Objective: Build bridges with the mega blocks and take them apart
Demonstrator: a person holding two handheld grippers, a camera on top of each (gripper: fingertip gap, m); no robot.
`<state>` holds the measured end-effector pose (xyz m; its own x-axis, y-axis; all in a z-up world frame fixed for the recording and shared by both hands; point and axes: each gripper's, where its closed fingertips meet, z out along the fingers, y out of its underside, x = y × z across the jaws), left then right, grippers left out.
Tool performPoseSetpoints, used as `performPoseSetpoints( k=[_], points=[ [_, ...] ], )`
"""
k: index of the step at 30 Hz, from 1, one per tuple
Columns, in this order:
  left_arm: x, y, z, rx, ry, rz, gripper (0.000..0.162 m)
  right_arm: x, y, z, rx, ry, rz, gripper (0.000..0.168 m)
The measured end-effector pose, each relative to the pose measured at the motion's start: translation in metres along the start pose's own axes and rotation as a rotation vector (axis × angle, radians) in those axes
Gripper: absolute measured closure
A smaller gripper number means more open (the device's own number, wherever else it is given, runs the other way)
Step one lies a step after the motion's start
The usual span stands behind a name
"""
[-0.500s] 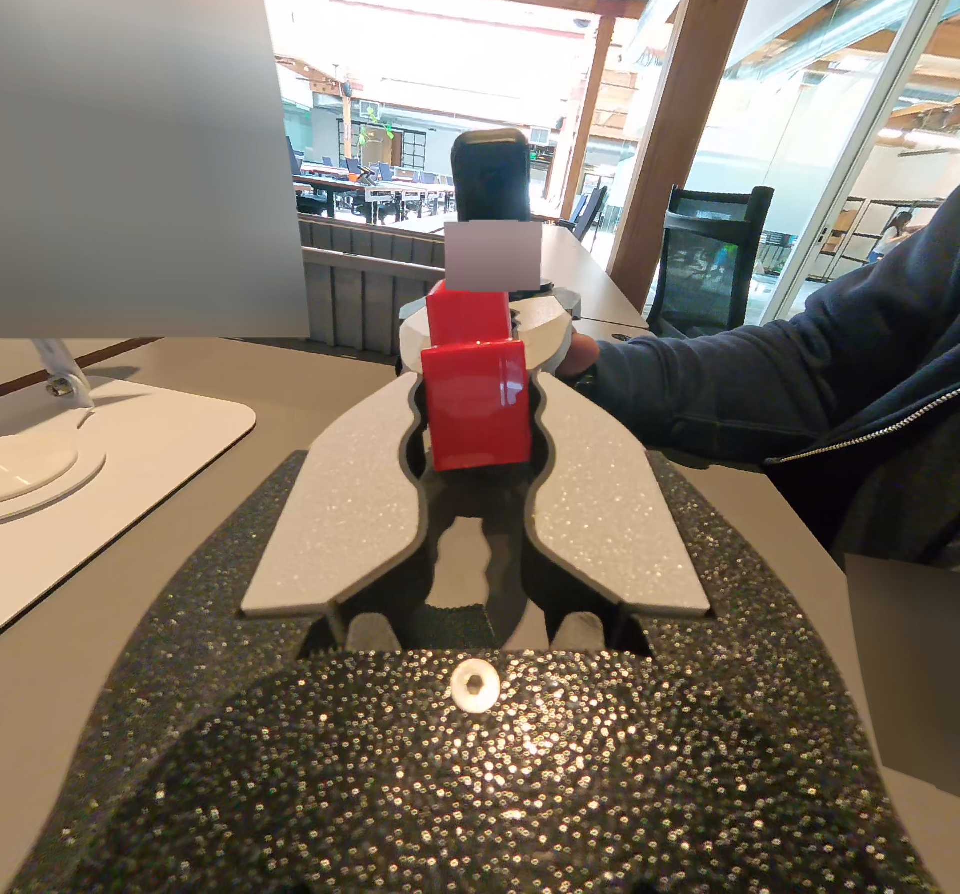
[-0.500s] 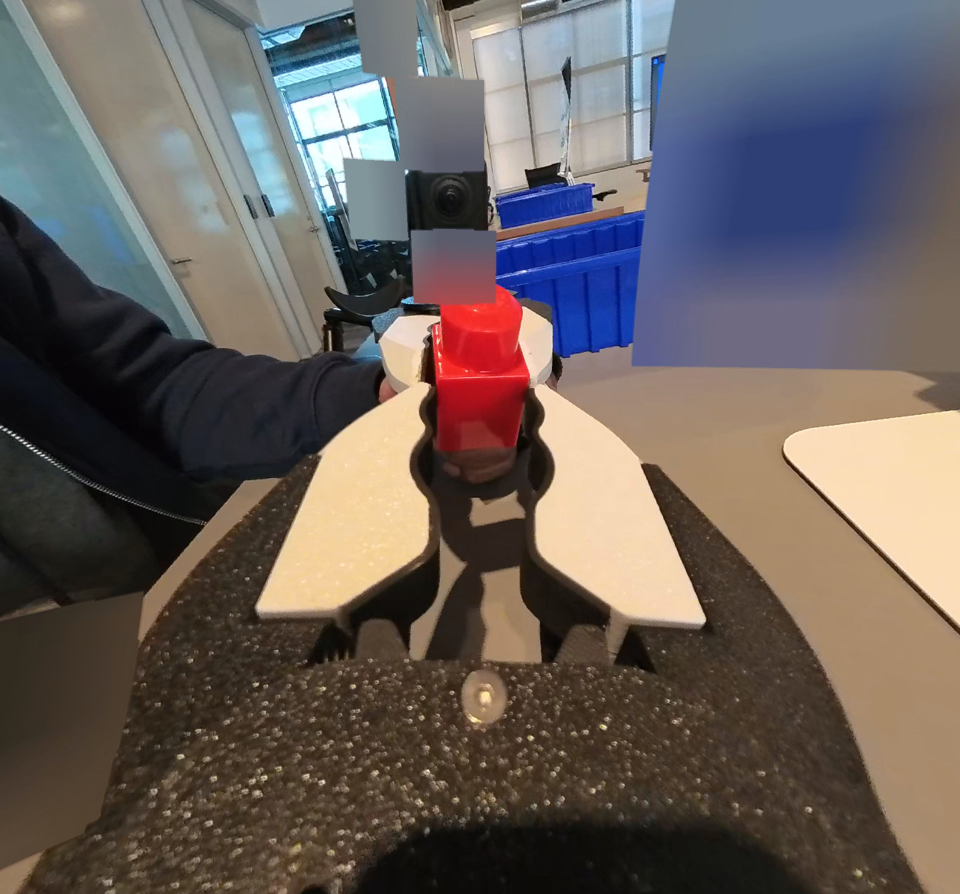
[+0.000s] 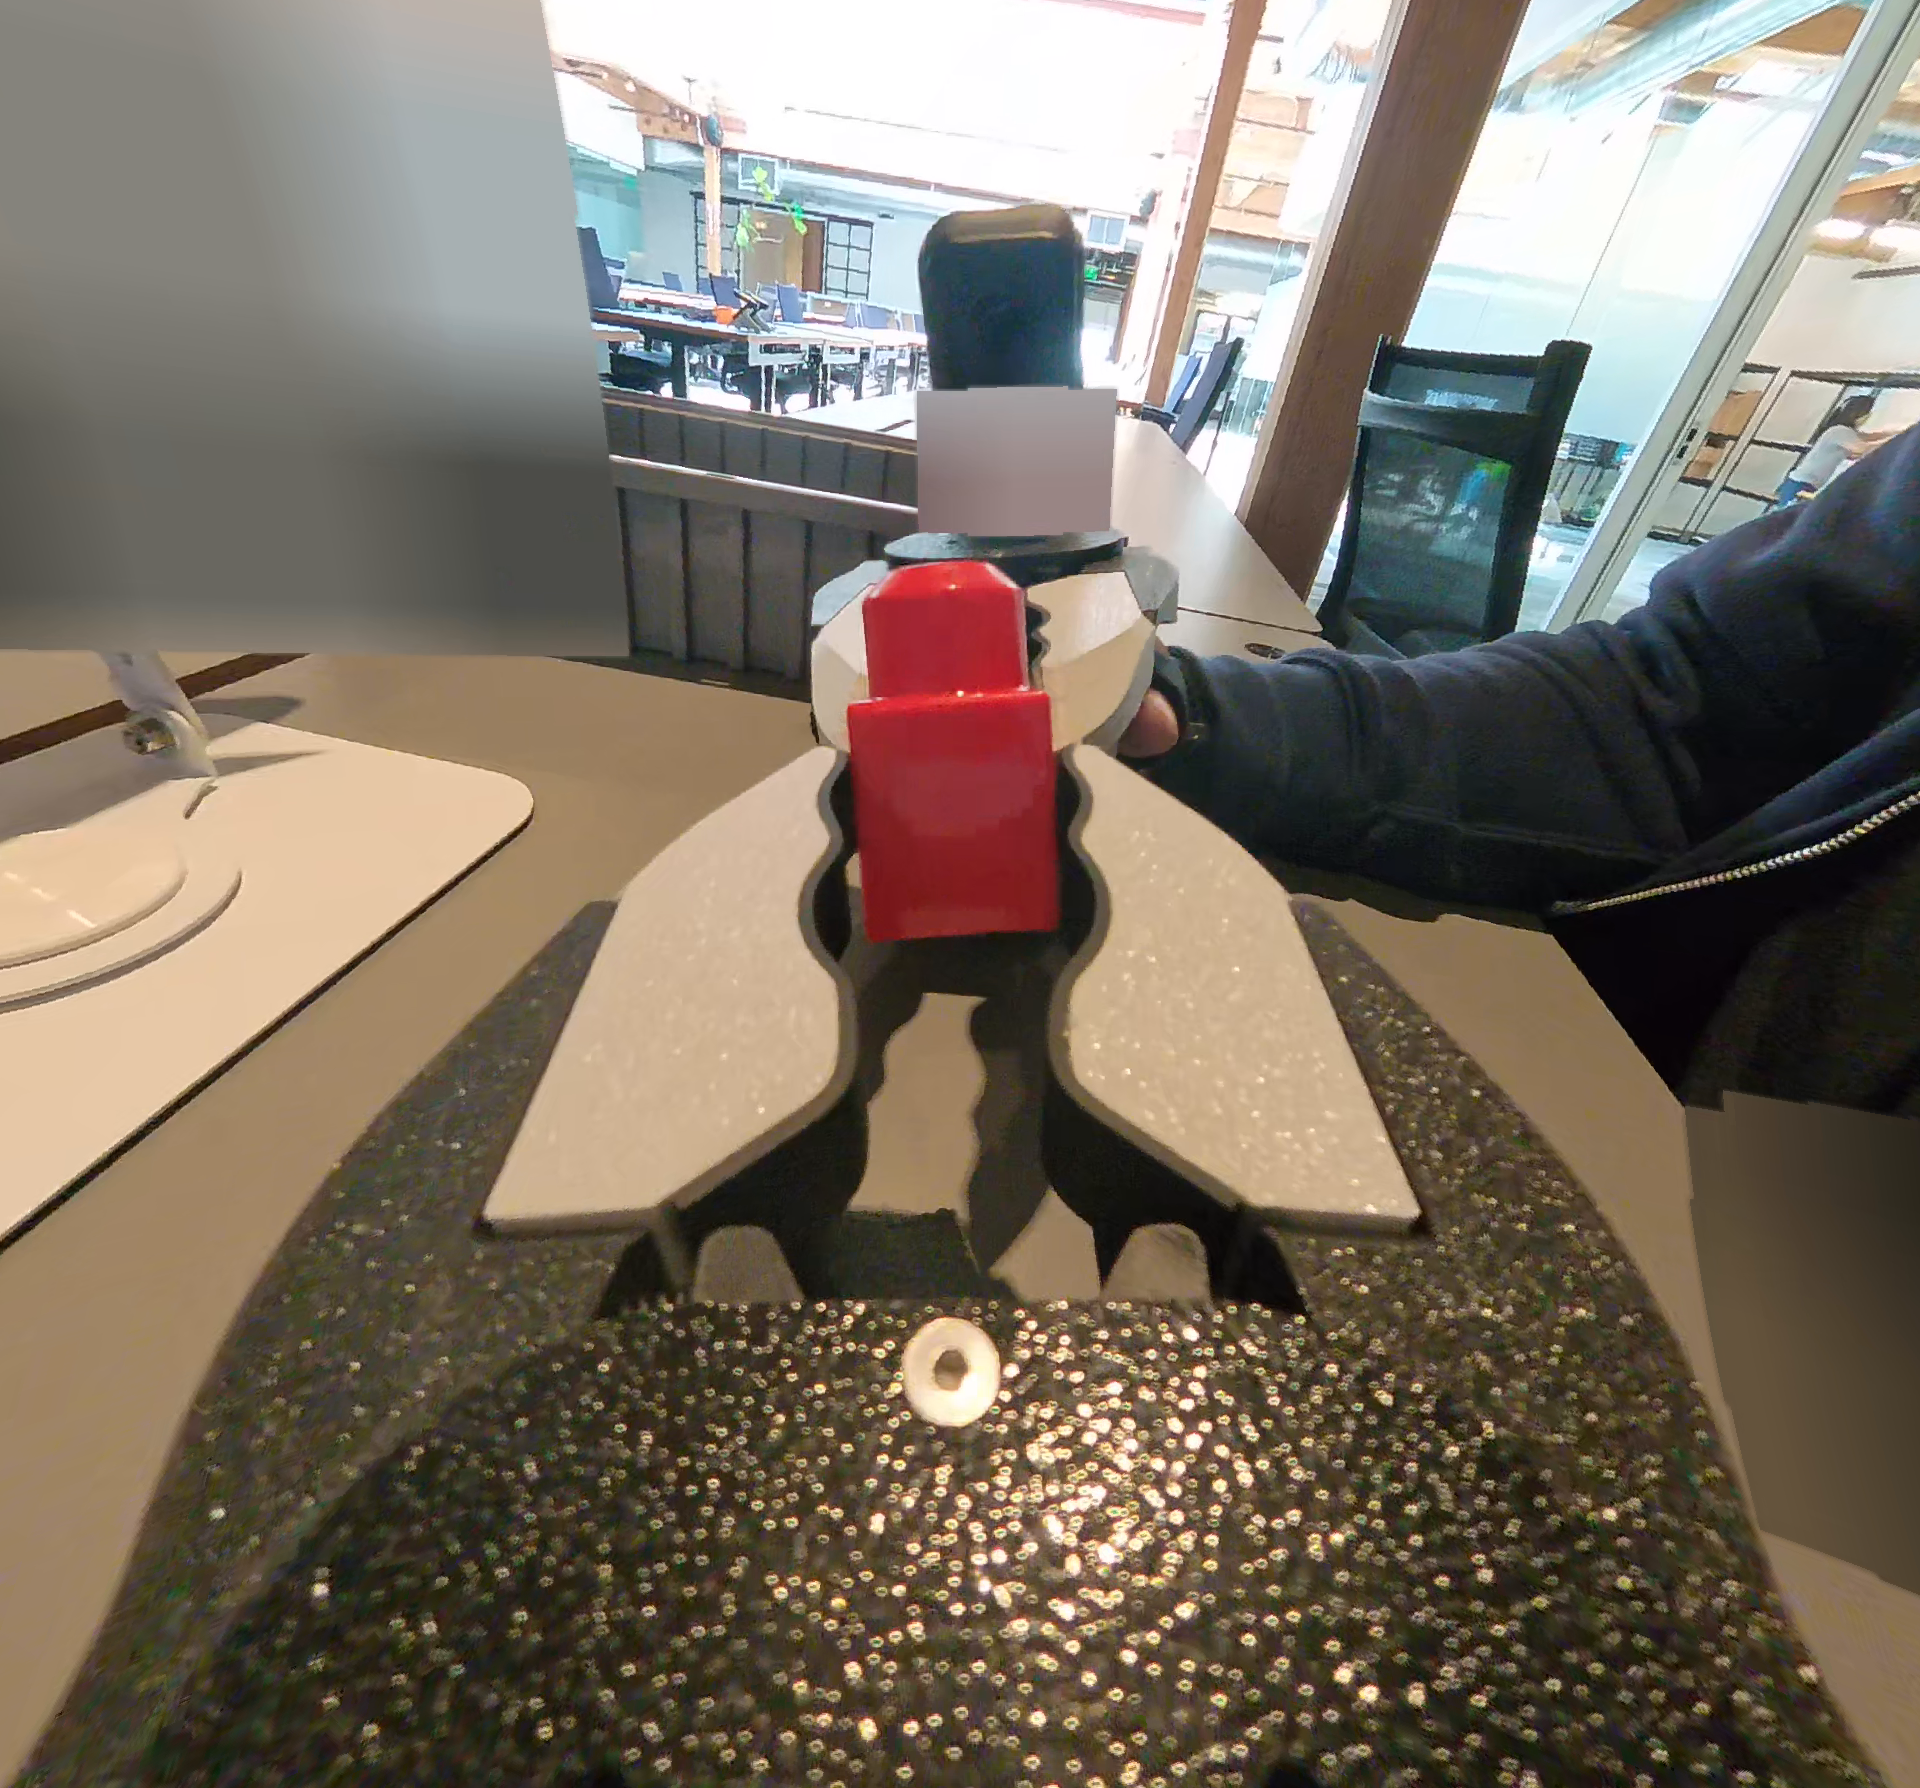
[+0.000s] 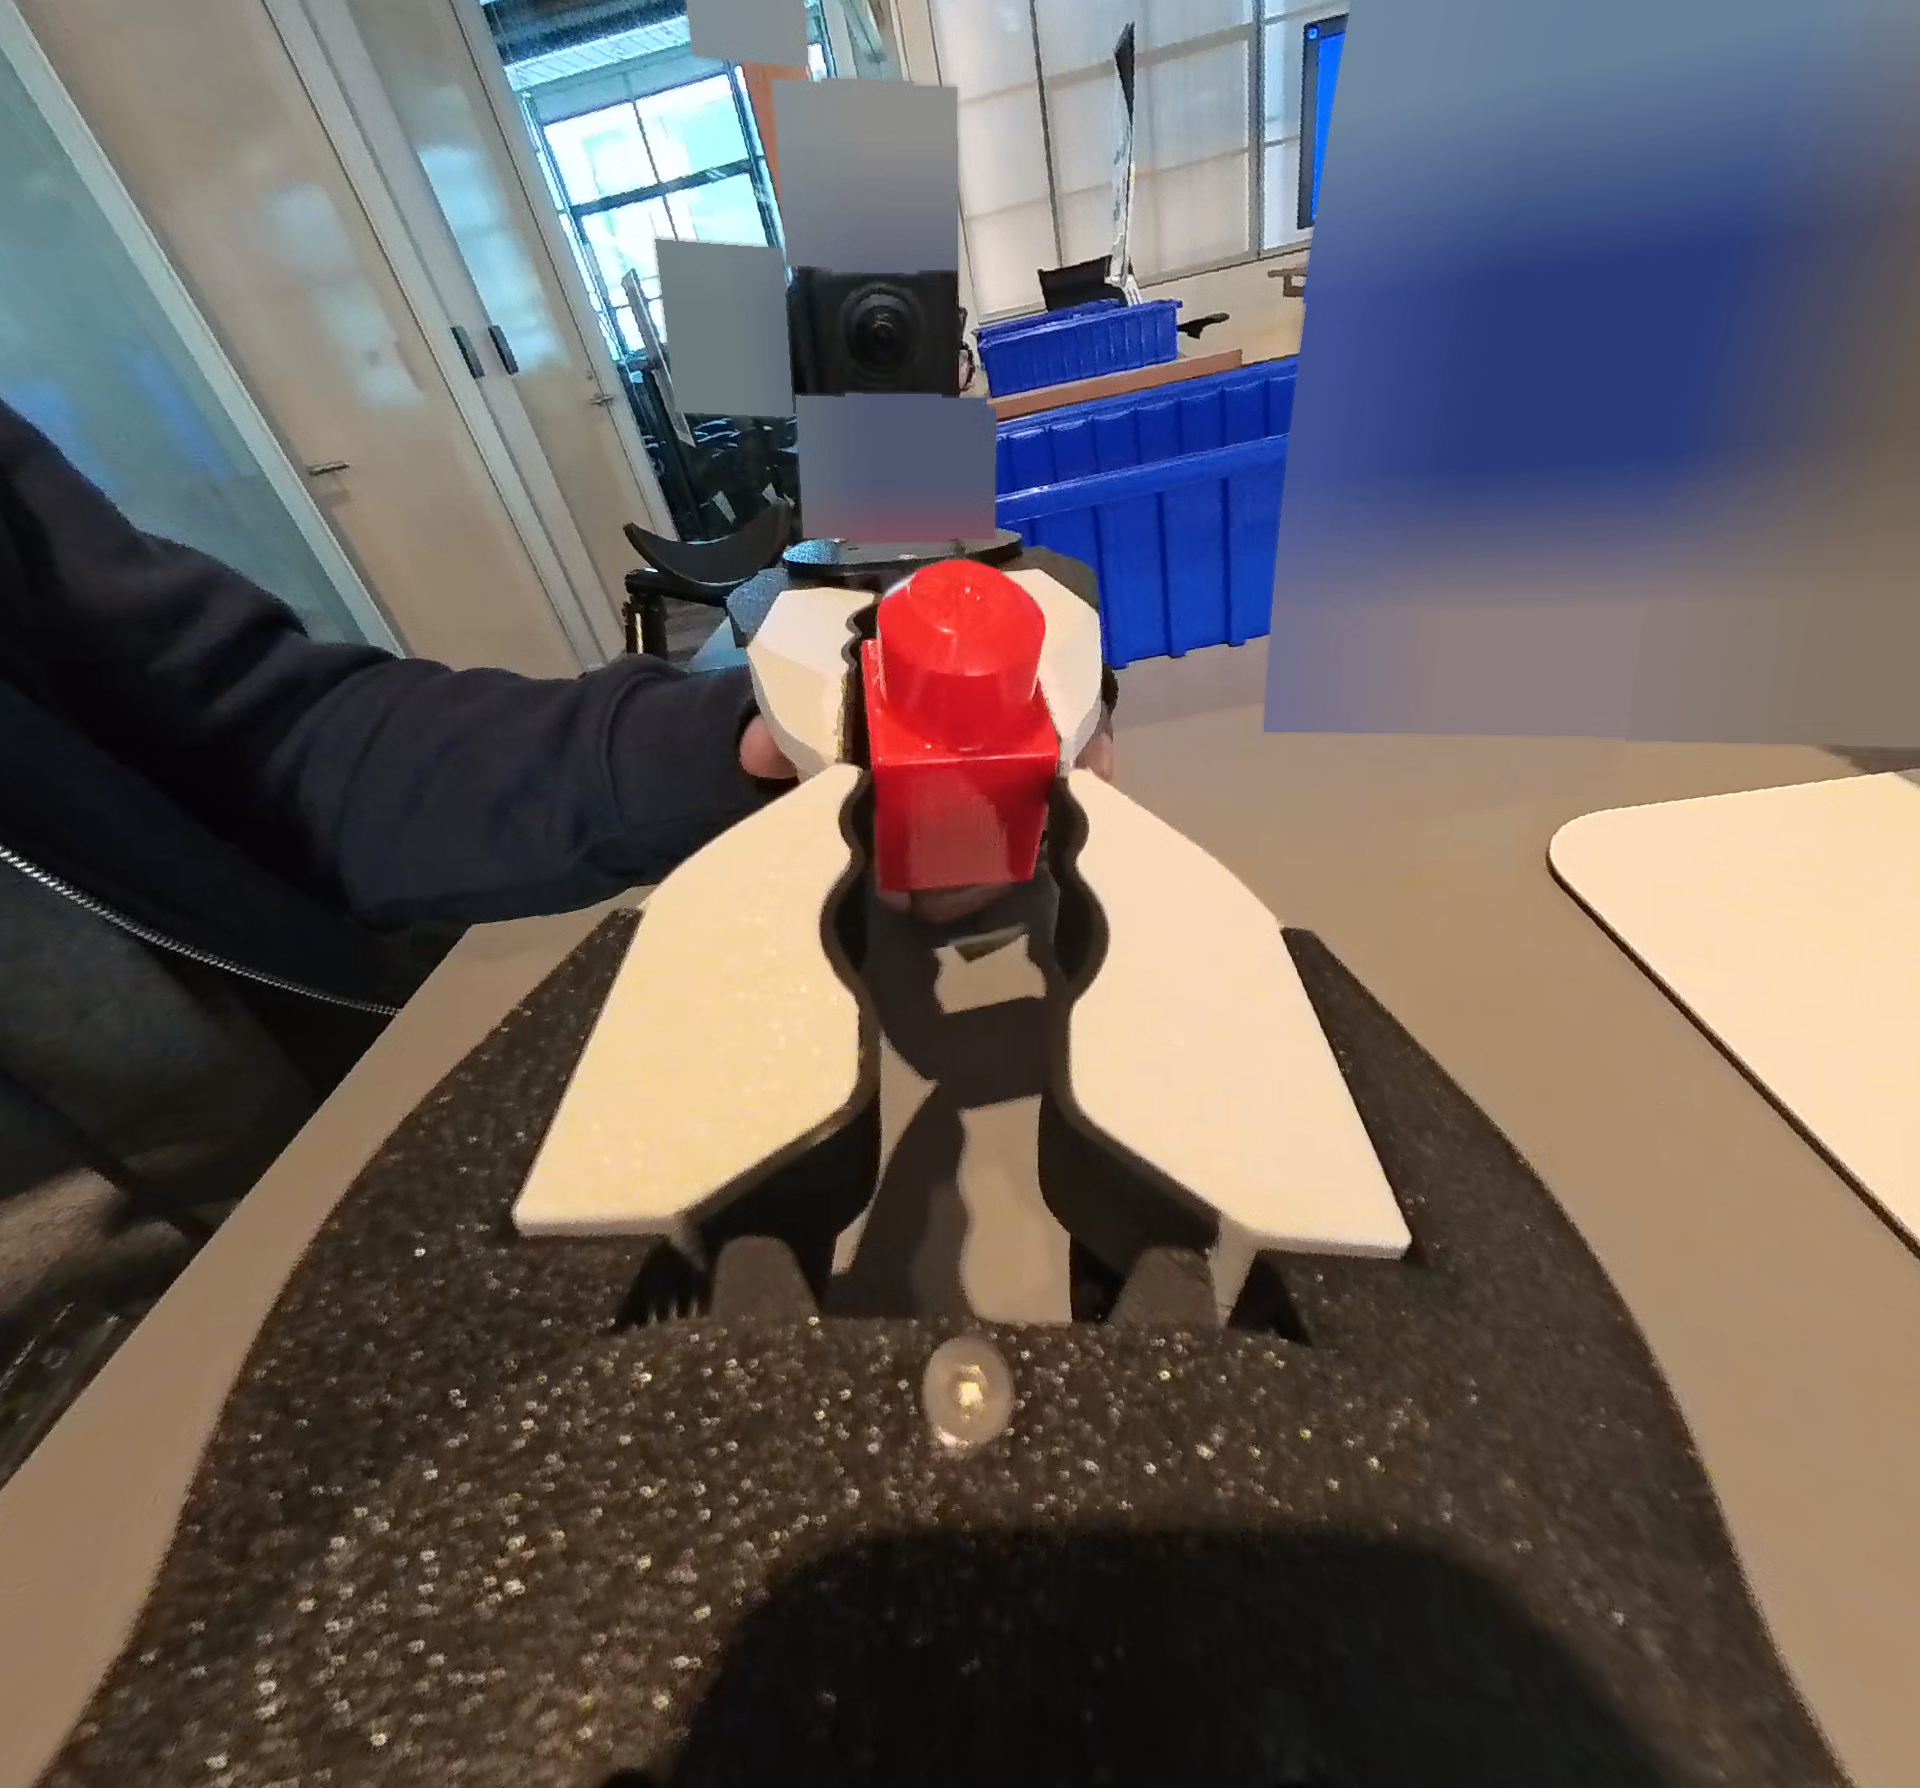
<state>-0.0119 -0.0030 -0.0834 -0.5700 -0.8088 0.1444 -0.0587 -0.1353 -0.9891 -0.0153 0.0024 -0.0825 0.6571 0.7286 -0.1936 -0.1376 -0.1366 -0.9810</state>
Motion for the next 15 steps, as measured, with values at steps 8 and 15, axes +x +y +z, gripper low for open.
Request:
performPoseSetpoints(
  k=[8,15],
  points=[
    [-0.009,0.0,-0.008,-0.012,-0.048,-0.003,0.129,0.008,0.003,-0.006,-0.053,0.061,-0.03,0.136],
    [-0.04,0.002,-0.031,-0.057,-0.252,0.054,0.139,0.04,0.038,-0.019,-0.329,0.261,-0.126,0.136]
  ],
)
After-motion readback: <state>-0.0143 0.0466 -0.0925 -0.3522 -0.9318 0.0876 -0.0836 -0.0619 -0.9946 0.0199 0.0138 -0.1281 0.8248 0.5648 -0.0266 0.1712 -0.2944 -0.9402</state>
